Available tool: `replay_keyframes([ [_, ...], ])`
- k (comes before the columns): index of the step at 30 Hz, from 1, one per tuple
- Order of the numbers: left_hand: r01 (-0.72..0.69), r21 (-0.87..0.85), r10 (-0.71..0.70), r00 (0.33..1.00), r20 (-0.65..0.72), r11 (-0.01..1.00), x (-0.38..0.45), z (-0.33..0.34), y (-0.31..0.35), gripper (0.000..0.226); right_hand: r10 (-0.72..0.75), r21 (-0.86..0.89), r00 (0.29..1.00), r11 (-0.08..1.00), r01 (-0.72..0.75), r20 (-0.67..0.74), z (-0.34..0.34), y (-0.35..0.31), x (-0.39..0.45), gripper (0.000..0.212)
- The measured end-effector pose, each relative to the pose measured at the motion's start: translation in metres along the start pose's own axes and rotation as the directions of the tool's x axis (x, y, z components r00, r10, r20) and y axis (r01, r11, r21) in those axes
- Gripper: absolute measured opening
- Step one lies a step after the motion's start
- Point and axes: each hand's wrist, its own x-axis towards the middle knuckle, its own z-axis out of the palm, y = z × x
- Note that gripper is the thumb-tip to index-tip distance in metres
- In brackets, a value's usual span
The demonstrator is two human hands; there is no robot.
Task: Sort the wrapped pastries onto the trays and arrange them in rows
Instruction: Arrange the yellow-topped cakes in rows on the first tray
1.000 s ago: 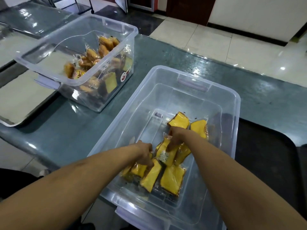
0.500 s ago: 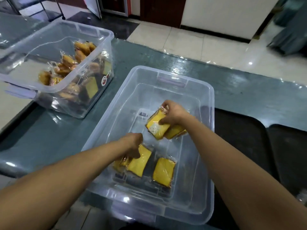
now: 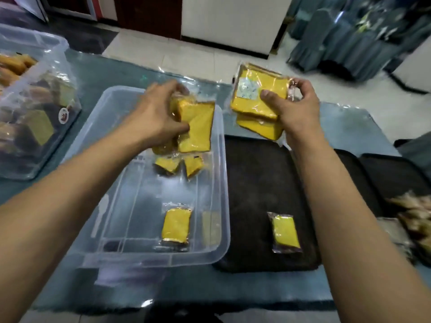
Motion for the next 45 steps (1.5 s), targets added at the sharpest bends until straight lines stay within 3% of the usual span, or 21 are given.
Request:
replay_keyframes([
  [6,-0.208,-0.034,0.207,0.978,-0.016,0.978,-0.024,0.035,0.116,0.063,0.155,0.011,0.98,0.988,-0.155,-0.123,-0.115,0.046,-0.008,0.049],
  [11,-0.219,-0.071,0.226,0.968,0.113,0.973,-0.052,0.109,0.174,0.066,0.358,-0.134,0.925,0.918,-0.373,-0.124,-0.191,0.144,-0.012,0.06],
  [16,0.024,-0.033,-0.011,0.936,0.352,0.999,-0.081,0.225,0.149,0.066,0.544,-0.264,0.838,0.803,-0.535,-0.043,-0.23,0.238,-0.032,0.056],
  [19,0.233,0.04,-0.222,0.841,0.493,0.972,-0.088,0.278,0.106,0.061,0.634,-0.245,0.773,0.75,-0.614,0.005,-0.24,0.28,-0.043,0.05],
  [22,0.376,0.058,-0.348,0.775,0.527,0.925,-0.098,0.316,0.067,0.057,0.69,-0.222,0.722,0.712,-0.666,0.047,-0.242,0.304,-0.052,0.037],
  [25,0.486,0.067,-0.456,0.753,0.473,0.871,-0.114,0.343,0.041,0.066,0.639,-0.441,0.765,0.711,-0.548,0.08,-0.239,0.316,-0.059,0.055],
  [27,0.531,0.133,-0.539,0.758,0.367,0.837,-0.123,0.352,0.033,0.09,0.521,-0.636,0.847,0.69,-0.344,0.107,-0.237,0.32,-0.064,0.079],
  [29,0.492,0.219,-0.536,0.805,0.254,0.843,-0.128,0.355,0.033,0.106,0.33,-0.773,0.936,0.624,-0.116,0.126,-0.235,0.319,-0.069,0.092],
  [32,0.282,0.447,-0.402,0.894,0.198,0.849,-0.132,0.354,0.045,0.086,0.158,-0.83,0.961,0.547,0.104,0.225,-0.235,0.321,-0.074,0.067],
  [34,0.18,0.526,-0.343,0.91,0.232,0.831,-0.134,0.354,0.051,0.066,0.19,-0.836,0.945,0.533,0.13,0.267,-0.237,0.323,-0.073,0.048],
  [36,0.167,0.508,-0.331,0.91,0.251,0.845,-0.136,0.353,0.055,0.059,0.194,-0.825,0.945,0.552,0.117,0.263,-0.237,0.321,-0.072,0.041],
  [42,0.031,0.432,-0.144,0.962,0.233,0.901,-0.131,0.312,0.088,0.046,0.107,-0.722,0.949,0.676,0.15,0.297,-0.211,0.282,-0.053,0.04],
  [45,-0.059,0.386,-0.001,0.988,0.154,0.921,-0.127,0.275,0.113,0.038,0.027,-0.625,0.937,0.752,0.21,0.348,-0.18,0.247,-0.041,0.04],
])
